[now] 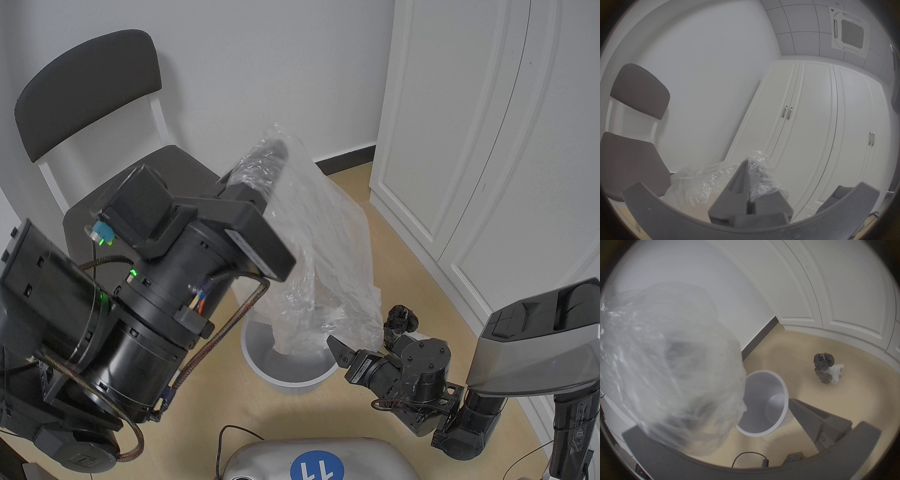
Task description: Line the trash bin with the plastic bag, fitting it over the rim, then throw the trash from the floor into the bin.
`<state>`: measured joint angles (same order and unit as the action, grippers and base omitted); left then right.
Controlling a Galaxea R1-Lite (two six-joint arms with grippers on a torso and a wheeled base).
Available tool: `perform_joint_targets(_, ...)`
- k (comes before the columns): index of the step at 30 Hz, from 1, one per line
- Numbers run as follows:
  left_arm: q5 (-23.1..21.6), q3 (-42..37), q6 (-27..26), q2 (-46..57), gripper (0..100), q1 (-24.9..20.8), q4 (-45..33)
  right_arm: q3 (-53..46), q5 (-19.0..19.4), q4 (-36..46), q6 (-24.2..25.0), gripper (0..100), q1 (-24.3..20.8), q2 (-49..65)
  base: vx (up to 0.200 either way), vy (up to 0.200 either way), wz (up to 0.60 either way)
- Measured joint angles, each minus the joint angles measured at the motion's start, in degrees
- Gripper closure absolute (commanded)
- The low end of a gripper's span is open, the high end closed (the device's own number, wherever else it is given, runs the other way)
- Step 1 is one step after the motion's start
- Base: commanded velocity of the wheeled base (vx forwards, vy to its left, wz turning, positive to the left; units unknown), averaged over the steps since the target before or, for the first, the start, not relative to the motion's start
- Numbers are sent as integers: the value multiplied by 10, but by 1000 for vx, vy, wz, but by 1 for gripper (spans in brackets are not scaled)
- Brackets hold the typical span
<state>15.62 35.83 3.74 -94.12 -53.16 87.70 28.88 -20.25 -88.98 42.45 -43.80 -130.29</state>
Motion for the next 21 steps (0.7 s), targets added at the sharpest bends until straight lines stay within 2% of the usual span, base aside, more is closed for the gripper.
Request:
perform_joint_targets(11, 3, 0, 0, 0, 100, -4, 0, 5, -3, 0, 4, 0, 7, -21, 0, 0, 0)
perform_joint_targets(21, 3, -1, 0, -3, 100, -5, 0, 10, -3, 0, 30, 0, 8, -23, 0, 0, 0)
